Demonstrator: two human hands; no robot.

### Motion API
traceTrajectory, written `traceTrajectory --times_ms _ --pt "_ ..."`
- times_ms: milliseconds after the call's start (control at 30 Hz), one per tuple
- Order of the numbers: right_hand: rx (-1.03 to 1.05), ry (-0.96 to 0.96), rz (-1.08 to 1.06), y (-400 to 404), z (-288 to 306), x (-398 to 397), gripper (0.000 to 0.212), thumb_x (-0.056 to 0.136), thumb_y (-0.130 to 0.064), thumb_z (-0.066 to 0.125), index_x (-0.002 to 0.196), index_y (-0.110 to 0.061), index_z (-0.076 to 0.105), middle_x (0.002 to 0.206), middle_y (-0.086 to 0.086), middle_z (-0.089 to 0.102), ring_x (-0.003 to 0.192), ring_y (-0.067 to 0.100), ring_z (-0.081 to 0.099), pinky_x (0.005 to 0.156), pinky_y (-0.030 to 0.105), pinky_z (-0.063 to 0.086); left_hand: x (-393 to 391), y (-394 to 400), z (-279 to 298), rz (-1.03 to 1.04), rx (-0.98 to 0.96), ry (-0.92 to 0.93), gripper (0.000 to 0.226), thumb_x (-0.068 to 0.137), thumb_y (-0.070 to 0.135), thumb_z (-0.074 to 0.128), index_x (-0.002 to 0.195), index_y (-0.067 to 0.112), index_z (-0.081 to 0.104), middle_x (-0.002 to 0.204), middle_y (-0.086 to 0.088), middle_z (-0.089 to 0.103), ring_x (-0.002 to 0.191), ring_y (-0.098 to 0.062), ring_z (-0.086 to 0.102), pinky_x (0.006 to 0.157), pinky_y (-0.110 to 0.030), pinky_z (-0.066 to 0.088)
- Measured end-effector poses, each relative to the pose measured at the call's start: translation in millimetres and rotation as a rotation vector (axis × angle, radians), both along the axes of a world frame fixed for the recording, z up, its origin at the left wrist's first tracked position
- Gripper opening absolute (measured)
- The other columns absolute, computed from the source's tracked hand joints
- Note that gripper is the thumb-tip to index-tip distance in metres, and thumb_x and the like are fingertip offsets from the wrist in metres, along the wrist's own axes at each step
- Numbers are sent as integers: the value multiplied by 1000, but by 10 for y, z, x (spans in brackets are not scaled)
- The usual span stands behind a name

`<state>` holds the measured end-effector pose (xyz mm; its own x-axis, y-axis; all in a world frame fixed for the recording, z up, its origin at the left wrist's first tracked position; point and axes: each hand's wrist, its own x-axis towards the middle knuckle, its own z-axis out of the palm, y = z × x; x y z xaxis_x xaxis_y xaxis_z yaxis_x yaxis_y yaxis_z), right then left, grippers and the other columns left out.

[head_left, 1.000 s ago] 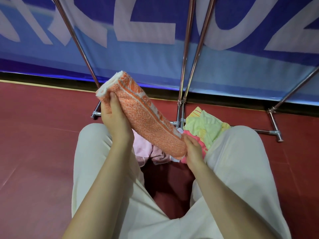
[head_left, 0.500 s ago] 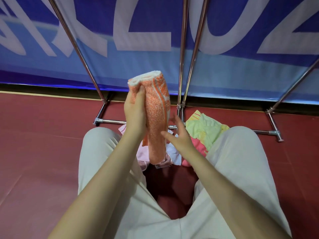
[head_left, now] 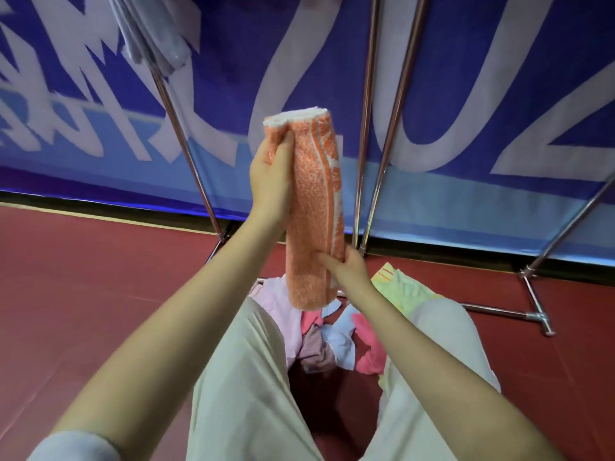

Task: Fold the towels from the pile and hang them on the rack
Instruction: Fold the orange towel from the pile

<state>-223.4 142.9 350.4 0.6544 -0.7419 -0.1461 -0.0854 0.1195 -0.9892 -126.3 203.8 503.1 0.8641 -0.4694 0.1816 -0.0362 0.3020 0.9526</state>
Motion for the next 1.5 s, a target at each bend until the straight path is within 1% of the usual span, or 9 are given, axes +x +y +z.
traceTrajectory --times_ms 400,533,633,767,867,1000,1167,1333,1500 --pt "-114 -156 194 -495 1696 871 18 94 -9 48 82 -15 60 71 -3 59 61 3 54 62 24 43 1258 -97 1283 410 -101 65 25 98 38 51 100 19 68 79 11 62 71 0 56 58 -15 44" --pt "-11 -179 362 -429 1904 1062 15 92 -30 60 96 -17 65 84 4 70 72 15 66 76 32 54 1491 -152 1583 434 -73 13 29 97 41 50 94 18 68 77 9 63 78 -9 60 73 -25 49" --pt "-11 -200 360 -442 2087 1183 11 91 -24 63 98 -15 66 84 3 72 72 14 68 72 26 56 1678 -115 1750 444 63 -35 34 98 41 44 87 17 64 76 4 60 85 -19 60 74 -30 46" --pt "-192 -61 388 -588 2415 1399 6 87 -12 65 88 -16 70 77 0 70 68 12 66 67 22 54 2035 14 1764 436 233 15 40 99 37 42 115 6 60 93 -8 60 89 -28 59 76 -33 49" --pt "-324 6 330 -615 2763 1701 12 85 -9 60 77 -14 67 63 -2 65 59 10 61 58 18 48 2279 138 1695 442 205 67 24 96 35 47 100 13 58 104 -12 60 93 -30 60 84 -39 53" --pt "-451 89 403 -580 3176 2128 24 80 -43 72 85 -20 70 83 -3 72 75 13 67 70 25 51 2657 244 1643 482 184 53 23 96 28 42 109 15 55 118 -20 62 105 -37 62 93 -48 52" --pt "-532 94 417 -658 3450 2684 25 79 -36 74 95 -17 72 99 6 73 93 24 69 94 41 52 3263 322 1542 470 165 49 28 93 16 53 118 7 59 110 -14 64 92 -30 65 67 -36 57" --pt "-676 256 498 -810 3672 3244 14 81 -25 67 75 -13 64 80 5 65 74 20 61 70 31 47 3732 200 1448 404 459 -48 7 86 2 57 87 3 64 71 -13 61 62 -25 61 52 -29 54" --pt "-871 315 469 -926 4034 3765 23 81 -44 68 79 -21 66 72 -7 64 57 7 57 57 24 42 3883 -85 1315 347 519 -239 17 91 23 56 77 16 50 78 -2 56 74 -23 55 64 -32 47"
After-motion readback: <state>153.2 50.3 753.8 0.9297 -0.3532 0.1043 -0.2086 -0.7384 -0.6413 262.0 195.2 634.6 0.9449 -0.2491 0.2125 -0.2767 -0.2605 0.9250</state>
